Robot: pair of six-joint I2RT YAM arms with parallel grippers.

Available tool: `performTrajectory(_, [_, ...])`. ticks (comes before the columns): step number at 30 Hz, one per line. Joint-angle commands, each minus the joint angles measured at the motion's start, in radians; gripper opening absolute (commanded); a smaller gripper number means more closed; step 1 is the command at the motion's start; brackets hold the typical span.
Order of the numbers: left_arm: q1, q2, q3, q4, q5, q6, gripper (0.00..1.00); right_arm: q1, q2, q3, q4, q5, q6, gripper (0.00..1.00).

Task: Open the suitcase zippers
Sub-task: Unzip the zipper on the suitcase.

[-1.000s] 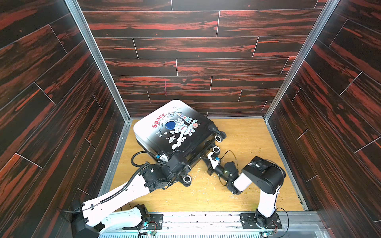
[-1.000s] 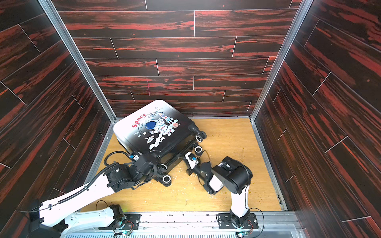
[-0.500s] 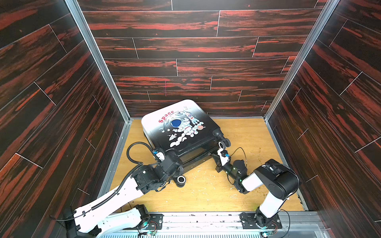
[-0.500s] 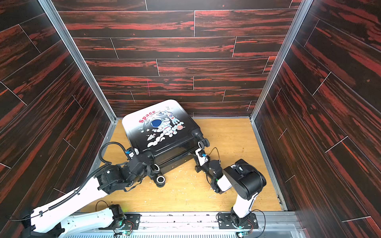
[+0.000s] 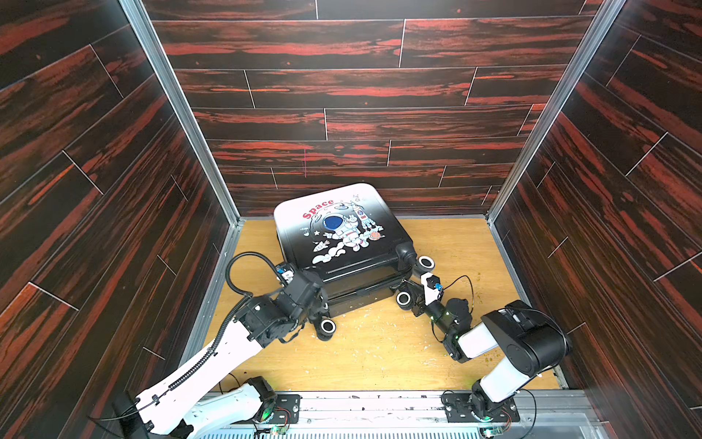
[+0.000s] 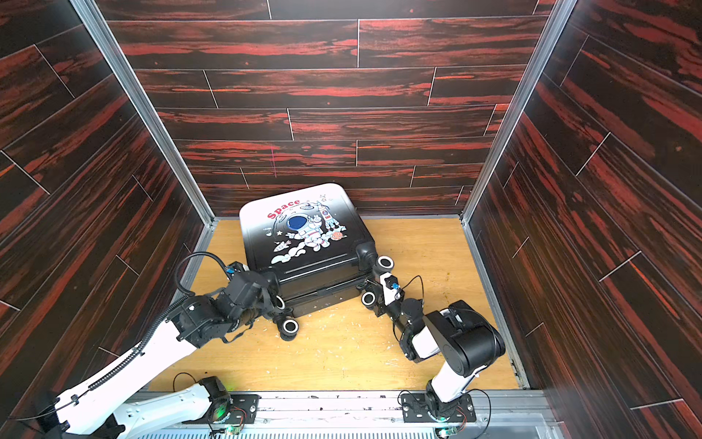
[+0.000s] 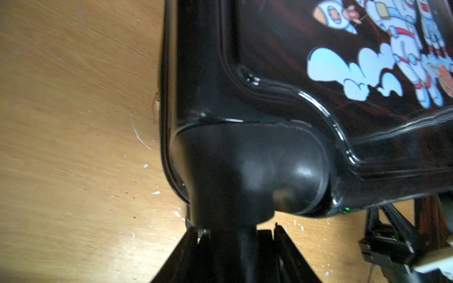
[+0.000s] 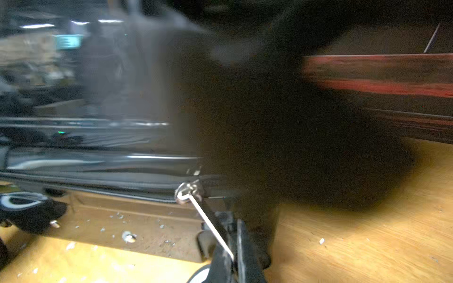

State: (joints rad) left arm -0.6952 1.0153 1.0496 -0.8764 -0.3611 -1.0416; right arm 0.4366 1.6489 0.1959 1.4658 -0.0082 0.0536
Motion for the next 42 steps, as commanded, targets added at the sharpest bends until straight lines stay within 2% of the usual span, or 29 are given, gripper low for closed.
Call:
performTrajectory(1, [0.105, -0.003, 0.016, -0.207, -0.207, 0.068, 0.0, -0.09, -0.067, -0.006, 0.162, 0.27, 0.065, 0.0])
performTrajectory(10, [0.176, 0.034, -0.022, -0.137, -0.26, 0.167, 0.0, -0.138, -0.074, -0.009, 0.162, 0.277, 0.071, 0.0])
performTrajectory(13, [0.197, 0.034, -0.023, -0.118, -0.336, 0.2, 0.0, -0.158, -0.086, -0.009, 0.162, 0.273, 0.086, 0.0])
performTrajectory(16, [0.222, 0.036, -0.024, -0.058, -0.363, 0.271, 0.0, -0.169, -0.098, -0.012, 0.162, 0.262, 0.098, 0.0])
performTrajectory(19, [0.235, 0.064, -0.003, -0.012, -0.372, 0.345, 0.0, -0.167, -0.112, -0.02, 0.163, 0.235, 0.129, 0.0])
performTrajectory(24, [0.294, 0.147, 0.057, 0.005, -0.413, 0.36, 0.0, -0.14, -0.14, -0.051, 0.163, 0.205, 0.172, 0.0])
performTrajectory(28, [0.373, 0.223, 0.121, 0.036, -0.4, 0.373, 0.19, -0.065, -0.157, -0.058, 0.116, 0.214, 0.126, 0.0])
performTrajectory(32, [0.393, 0.268, 0.207, 0.004, -0.376, 0.361, 0.56, 0.048, -0.156, -0.035, 0.04, 0.251, 0.105, 0.0])
performTrajectory(35, [0.392, 0.25, 0.295, -0.059, -0.396, 0.354, 0.66, 0.103, -0.138, -0.026, 0.034, 0.271, 0.107, 0.0])
performTrajectory(37, [0.386, 0.219, 0.345, -0.09, -0.38, 0.359, 0.9, 0.134, -0.121, -0.018, 0.03, 0.278, 0.118, 0.0])
performTrajectory(38, [0.381, 0.207, 0.375, -0.11, -0.365, 0.356, 0.93, 0.152, -0.109, -0.014, 0.037, 0.281, 0.125, 0.0])
performTrajectory(42, [0.295, 0.174, 0.431, -0.148, -0.289, 0.325, 0.93, 0.223, -0.052, 0.007, 0.076, 0.312, 0.128, 0.0])
